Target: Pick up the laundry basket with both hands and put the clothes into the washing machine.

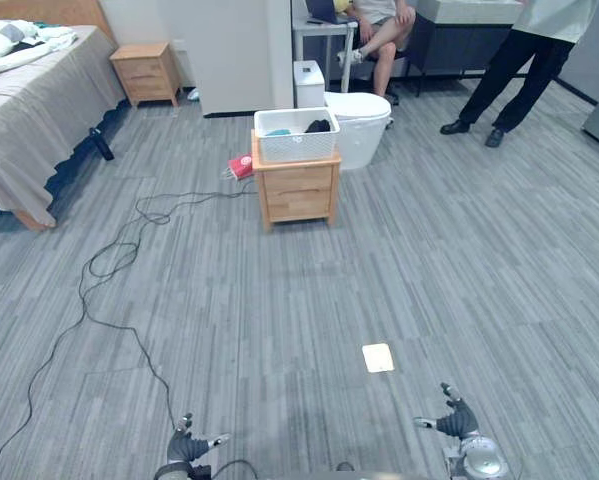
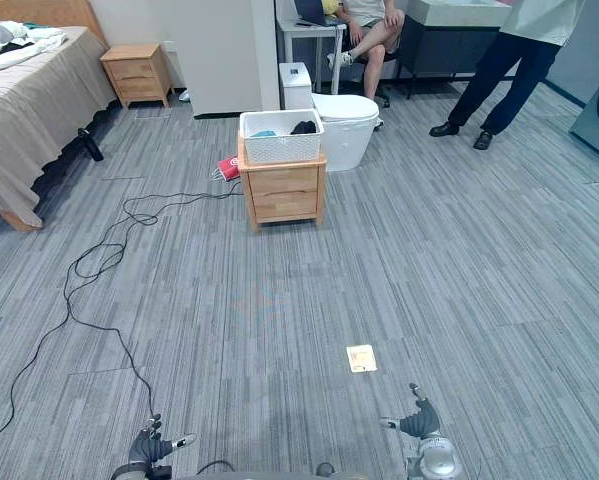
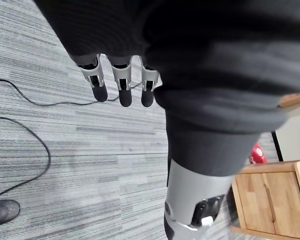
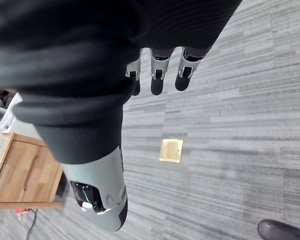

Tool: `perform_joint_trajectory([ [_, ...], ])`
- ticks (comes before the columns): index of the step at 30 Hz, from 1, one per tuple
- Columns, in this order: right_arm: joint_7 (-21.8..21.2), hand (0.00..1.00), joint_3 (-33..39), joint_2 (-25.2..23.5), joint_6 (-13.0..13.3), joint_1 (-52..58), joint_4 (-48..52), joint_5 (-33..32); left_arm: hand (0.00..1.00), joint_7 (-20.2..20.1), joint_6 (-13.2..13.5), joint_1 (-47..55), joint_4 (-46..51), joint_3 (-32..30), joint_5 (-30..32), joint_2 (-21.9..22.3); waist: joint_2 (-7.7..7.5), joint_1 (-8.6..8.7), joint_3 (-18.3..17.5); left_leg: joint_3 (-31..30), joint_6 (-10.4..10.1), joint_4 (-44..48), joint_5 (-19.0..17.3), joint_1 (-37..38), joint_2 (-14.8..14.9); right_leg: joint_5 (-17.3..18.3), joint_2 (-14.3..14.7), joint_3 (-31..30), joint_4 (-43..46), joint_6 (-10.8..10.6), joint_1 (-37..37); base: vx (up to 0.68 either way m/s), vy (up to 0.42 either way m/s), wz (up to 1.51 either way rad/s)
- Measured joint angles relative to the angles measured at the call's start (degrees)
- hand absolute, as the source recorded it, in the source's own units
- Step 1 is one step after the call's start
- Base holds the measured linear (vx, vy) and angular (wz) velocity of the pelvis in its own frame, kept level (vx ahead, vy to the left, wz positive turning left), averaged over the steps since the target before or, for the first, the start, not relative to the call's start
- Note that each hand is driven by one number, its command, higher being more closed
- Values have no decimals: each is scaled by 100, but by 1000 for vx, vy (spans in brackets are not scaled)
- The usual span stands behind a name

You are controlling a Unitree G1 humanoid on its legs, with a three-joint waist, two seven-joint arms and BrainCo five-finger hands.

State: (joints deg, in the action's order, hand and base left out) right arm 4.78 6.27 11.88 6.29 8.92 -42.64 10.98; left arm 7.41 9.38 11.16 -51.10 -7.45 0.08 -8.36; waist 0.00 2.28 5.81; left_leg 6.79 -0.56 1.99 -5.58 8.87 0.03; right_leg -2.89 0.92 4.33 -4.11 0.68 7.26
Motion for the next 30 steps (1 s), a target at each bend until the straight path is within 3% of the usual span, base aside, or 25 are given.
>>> perform_joint_trajectory([
  [8,5,0,246,-18,-17,23,-154,-647,0,1,-1,15,13,8,-61,-14,-32,-4,19,-115,-32,-108,-20,-57,4,71,-5,194,-172,-51,39,-76,-14,9],
  [22,56,0,503,-84,-16,-92,-379,-1110,0,17,-2,-19,530,20,-231,-18,-39,-11,13,-141,47,156,-85,-429,15,180,-39,328,48,-160,-276,75,13,4],
  [25,63,0,504,-94,-16,-267,-377,-1108,0,20,10,-31,922,20,-237,-26,13,-32,15,4,86,592,-378,-706,24,434,-88,279,416,-168,-538,82,45,-13],
  [27,74,0,503,-91,-18,-476,-378,-1106,0,22,12,-124,1072,18,-284,-49,92,-119,57,154,212,818,-622,-917,43,837,-133,176,1135,-233,-1025,73,77,-31],
  [30,87,0,436,-143,-24,-641,-369,-1093,0,31,21,-138,1169,29,-420,-194,-2,-151,226,344,325,1118,-938,-825,-121,1545,-518,238,3215,-605,-1842,88,125,-14],
])
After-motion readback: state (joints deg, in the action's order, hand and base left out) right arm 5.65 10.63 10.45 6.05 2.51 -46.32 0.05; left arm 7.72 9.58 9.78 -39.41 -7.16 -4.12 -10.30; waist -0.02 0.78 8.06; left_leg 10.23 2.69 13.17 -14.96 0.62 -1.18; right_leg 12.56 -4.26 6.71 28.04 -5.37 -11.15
